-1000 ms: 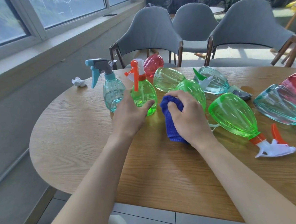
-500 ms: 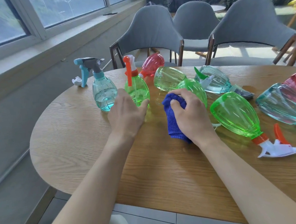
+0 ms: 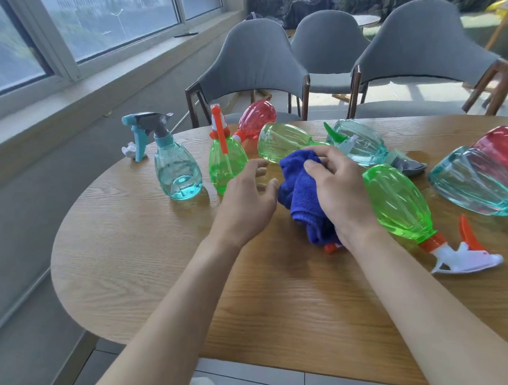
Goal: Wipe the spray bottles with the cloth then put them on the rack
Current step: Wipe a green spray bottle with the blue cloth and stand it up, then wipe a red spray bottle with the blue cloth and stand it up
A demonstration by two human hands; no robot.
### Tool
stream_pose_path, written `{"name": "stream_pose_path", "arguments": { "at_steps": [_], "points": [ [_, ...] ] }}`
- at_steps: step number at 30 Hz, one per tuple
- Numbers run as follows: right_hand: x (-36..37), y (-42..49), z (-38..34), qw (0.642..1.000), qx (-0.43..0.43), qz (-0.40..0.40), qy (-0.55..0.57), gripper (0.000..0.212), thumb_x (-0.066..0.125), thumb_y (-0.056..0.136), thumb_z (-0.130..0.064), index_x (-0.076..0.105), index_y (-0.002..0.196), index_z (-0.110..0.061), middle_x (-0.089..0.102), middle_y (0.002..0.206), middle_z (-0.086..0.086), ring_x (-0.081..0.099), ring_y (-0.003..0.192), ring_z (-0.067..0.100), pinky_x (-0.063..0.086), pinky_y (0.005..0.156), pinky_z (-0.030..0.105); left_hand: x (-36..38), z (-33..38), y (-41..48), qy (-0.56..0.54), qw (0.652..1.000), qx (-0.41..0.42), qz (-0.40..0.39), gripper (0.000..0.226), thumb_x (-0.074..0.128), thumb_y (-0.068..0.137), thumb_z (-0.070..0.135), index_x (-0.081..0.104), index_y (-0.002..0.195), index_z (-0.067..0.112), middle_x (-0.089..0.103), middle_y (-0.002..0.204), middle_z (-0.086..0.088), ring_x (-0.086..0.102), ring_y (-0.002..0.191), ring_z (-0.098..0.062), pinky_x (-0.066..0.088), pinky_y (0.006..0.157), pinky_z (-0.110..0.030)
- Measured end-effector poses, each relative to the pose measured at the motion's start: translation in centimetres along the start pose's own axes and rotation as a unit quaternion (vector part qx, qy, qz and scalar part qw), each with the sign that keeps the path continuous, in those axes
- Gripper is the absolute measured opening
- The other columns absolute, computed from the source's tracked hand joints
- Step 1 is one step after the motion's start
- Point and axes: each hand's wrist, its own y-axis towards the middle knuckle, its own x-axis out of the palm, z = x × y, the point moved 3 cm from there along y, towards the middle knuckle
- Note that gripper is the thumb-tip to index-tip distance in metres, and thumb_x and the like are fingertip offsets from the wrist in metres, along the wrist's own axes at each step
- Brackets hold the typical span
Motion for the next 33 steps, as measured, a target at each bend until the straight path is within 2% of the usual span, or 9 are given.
{"name": "stream_pose_path", "arguments": {
  "at_steps": [2,5,8,12,17,21,25,29,33],
  "points": [
    [-0.2,0.5,-0.3,0.999,0.011,0.009,0.051,0.026,0.059,0.105,-0.011,0.073,0.100,-0.032,0.073,0.111,0.015,0.069,0.083,0.019,0.061,0.079,0.043,0.5,0.6,1.0,-0.007,1.000,-0.004,-0.007,0.044,0.058,0.108,0.023,0.050,0.152,0.019,0.062,0.147,-0.004,0.063,0.122,-0.014,0.048,0.103,-0.032],
    [-0.1,1.2,-0.7,0.996,0.014,0.008,0.092,0.027,0.060,0.103,-0.011,0.076,0.098,-0.033,0.074,0.113,0.018,0.070,0.086,0.021,0.061,0.083,0.047,1.2,1.7,4.0,-0.017,0.999,-0.028,-0.006,0.049,0.054,0.109,0.019,0.043,0.156,0.011,0.057,0.152,-0.012,0.056,0.138,-0.026,0.046,0.115,-0.041],
    [-0.4,2.2,-1.0,0.993,0.014,0.013,0.120,0.028,0.060,0.103,-0.010,0.077,0.098,-0.032,0.075,0.112,0.016,0.070,0.090,0.021,0.060,0.090,0.049,2.1,2.4,7.8,0.006,0.999,-0.051,0.000,0.046,0.055,0.107,0.018,0.044,0.149,0.005,0.060,0.141,-0.016,0.059,0.127,-0.032,0.048,0.109,-0.043],
    [-1.1,3.8,-0.9,0.987,0.034,0.018,0.159,0.026,0.059,0.105,-0.006,0.075,0.103,-0.026,0.075,0.094,0.000,0.071,0.082,0.012,0.060,0.076,0.033,3.5,1.8,12.7,0.070,0.993,-0.090,0.017,0.045,0.053,0.104,0.025,0.045,0.142,0.001,0.058,0.139,-0.024,0.056,0.127,-0.041,0.042,0.114,-0.057],
    [-1.3,4.9,-0.5,0.984,0.051,0.007,0.173,0.024,0.057,0.106,-0.005,0.074,0.109,-0.022,0.073,0.092,0.001,0.071,0.079,0.011,0.059,0.071,0.027,4.2,0.8,16.2,0.116,0.981,-0.146,0.045,0.059,0.045,0.110,0.035,0.035,0.154,-0.004,0.045,0.156,-0.029,0.042,0.146,-0.044,0.031,0.123,-0.051],
    [-1.3,5.6,-0.4,0.984,0.055,0.000,0.168,0.022,0.058,0.106,-0.006,0.073,0.115,-0.018,0.072,0.095,0.001,0.071,0.083,0.013,0.059,0.075,0.026,4.5,-0.8,18.7,0.081,0.970,-0.219,0.067,0.065,0.035,0.112,0.042,0.028,0.157,-0.004,0.040,0.161,-0.030,0.041,0.148,-0.043,0.031,0.124,-0.053],
    [-1.4,6.2,-0.3,0.983,0.060,0.003,0.176,0.022,0.058,0.105,-0.006,0.073,0.118,-0.016,0.070,0.098,0.004,0.069,0.086,0.017,0.059,0.080,0.032,4.4,-0.6,19.3,0.123,0.960,-0.244,0.059,0.066,0.028,0.113,0.048,0.030,0.157,-0.001,0.044,0.161,-0.023,0.036,0.152,-0.041,0.017,0.126,-0.054],
    [-1.3,6.4,-0.3,0.981,0.062,0.002,0.184,0.022,0.058,0.105,-0.006,0.073,0.116,-0.017,0.071,0.097,0.006,0.069,0.086,0.019,0.060,0.082,0.035,4.8,-1.2,20.1,0.118,0.959,-0.256,0.038,0.071,0.023,0.113,0.049,0.028,0.159,-0.005,0.051,0.157,-0.023,0.043,0.147,-0.043,0.027,0.125,-0.050],
    [-1.2,6.3,-0.3,0.982,0.056,-0.002,0.180,0.023,0.057,0.106,-0.005,0.073,0.116,-0.017,0.070,0.093,0.003,0.069,0.081,0.016,0.060,0.076,0.030,5.3,-2.1,20.8,0.119,0.961,-0.250,-0.008,0.081,0.012,0.106,0.056,0.049,0.153,0.002,0.059,0.148,-0.024,0.049,0.142,-0.045,0.025,0.125,-0.058]
  ]
}}
